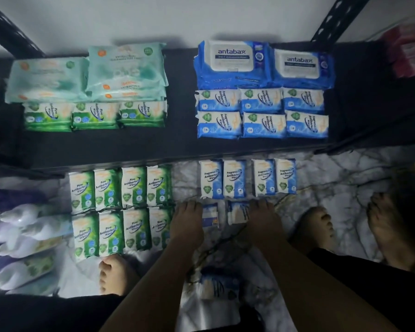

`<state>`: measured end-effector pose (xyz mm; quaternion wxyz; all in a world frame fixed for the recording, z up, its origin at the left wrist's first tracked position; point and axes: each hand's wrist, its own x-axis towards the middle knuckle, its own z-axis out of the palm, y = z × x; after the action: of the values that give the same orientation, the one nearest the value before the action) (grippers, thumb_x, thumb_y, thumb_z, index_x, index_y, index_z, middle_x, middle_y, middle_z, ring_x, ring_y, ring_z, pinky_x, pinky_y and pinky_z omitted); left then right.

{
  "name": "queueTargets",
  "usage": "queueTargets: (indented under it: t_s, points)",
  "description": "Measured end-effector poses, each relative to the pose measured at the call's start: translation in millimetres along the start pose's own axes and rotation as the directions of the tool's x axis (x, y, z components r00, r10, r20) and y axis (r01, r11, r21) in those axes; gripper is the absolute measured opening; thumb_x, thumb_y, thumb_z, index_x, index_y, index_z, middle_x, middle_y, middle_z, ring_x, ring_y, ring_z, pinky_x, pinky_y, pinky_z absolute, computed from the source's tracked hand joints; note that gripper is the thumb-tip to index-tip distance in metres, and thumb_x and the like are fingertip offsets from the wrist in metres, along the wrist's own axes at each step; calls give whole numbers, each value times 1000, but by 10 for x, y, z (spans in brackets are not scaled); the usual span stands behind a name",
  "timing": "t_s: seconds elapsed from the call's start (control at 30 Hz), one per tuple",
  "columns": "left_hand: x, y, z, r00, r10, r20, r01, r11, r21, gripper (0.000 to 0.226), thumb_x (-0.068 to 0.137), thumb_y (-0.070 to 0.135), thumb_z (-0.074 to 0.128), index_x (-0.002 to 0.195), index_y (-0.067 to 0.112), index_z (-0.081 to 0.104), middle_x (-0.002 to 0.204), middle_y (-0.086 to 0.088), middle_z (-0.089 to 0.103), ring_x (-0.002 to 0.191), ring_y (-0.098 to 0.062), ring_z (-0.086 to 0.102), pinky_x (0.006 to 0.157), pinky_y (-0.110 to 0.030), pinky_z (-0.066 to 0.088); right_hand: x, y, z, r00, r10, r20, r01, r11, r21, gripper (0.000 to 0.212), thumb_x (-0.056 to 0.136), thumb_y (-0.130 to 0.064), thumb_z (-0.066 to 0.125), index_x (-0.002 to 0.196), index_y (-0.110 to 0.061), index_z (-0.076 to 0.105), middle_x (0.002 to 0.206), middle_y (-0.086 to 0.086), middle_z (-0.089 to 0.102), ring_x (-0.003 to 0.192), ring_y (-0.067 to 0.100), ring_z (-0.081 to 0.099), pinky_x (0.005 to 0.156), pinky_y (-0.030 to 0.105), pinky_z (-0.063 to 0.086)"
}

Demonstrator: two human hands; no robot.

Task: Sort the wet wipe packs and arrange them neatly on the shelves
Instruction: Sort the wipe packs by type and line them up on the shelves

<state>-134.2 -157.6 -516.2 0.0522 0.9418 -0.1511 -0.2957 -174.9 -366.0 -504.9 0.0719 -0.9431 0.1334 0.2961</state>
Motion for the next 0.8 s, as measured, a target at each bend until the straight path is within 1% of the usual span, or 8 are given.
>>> queueTargets:
  t_s: [0.1,0.27,0.37,0.47,0.57,0.63,0.73,0.8]
  points:
    - [-75,12,-19,1000,-9,19,9,999,-38,65,86,23,65,146,15,41,146,-5,44,134,-25,40,114,-35,34,-63,42,-5,1000,-8,26,7,1000,27,57,93,-31,58,144,-11,44,143,14,43,133,33,40,103,44,44]
    - [-293,83,-98,992,-106,73,122,958,-260,68,79,39,68,141,19,48,136,-4,54,125,-25,53,101,-37,49,-229,95,-26,990,68,119,-66,998,-22,55,84,-37,70,133,-19,53,137,6,45,129,27,45,98,40,50]
    - [-427,107,-208,980,-147,133,189,893,-408,64,76,37,70,136,17,55,126,-8,62,114,-27,62,90,-34,54,-345,131,-4,981,89,170,-105,991,86,46,82,-29,73,123,-14,60,127,7,60,120,26,58,93,35,51]
    - [-553,90,-302,973,-136,185,220,781,-585,57,66,29,74,123,23,68,105,-1,72,92,-19,70,76,-29,56,-465,128,-25,988,75,138,-98,981,167,29,91,-24,64,117,-13,58,121,8,64,115,26,61,91,33,49]
    - [-687,60,-338,972,-119,201,223,731,-645,44,68,27,76,111,26,74,96,4,75,84,-13,70,81,-34,60,-592,137,-45,990,101,100,-121,968,219,7,97,-20,53,98,-17,46,116,13,63,110,30,61,82,33,46]
    - [-765,41,-292,977,-100,190,205,697,-687,46,68,30,74,114,34,70,97,8,74,87,-12,71,83,-38,60,-659,164,-1,990,108,92,-130,951,280,14,99,-21,53,94,-17,40,116,15,63,110,30,61,79,30,42]
    - [-841,36,-203,972,-111,207,232,595,-770,49,67,39,70,115,42,65,100,9,74,90,-16,72,85,-47,60,-723,186,42,983,126,134,-165,925,343,12,99,-24,56,100,-14,49,117,14,64,111,29,62,76,27,41]
    - [-885,73,-225,961,-150,233,278,511,-814,44,71,45,62,115,38,65,102,5,73,93,-19,70,86,-44,57,-726,174,115,974,129,188,-193,906,378,28,97,-28,63,114,-7,56,118,11,64,113,29,61,78,28,44]
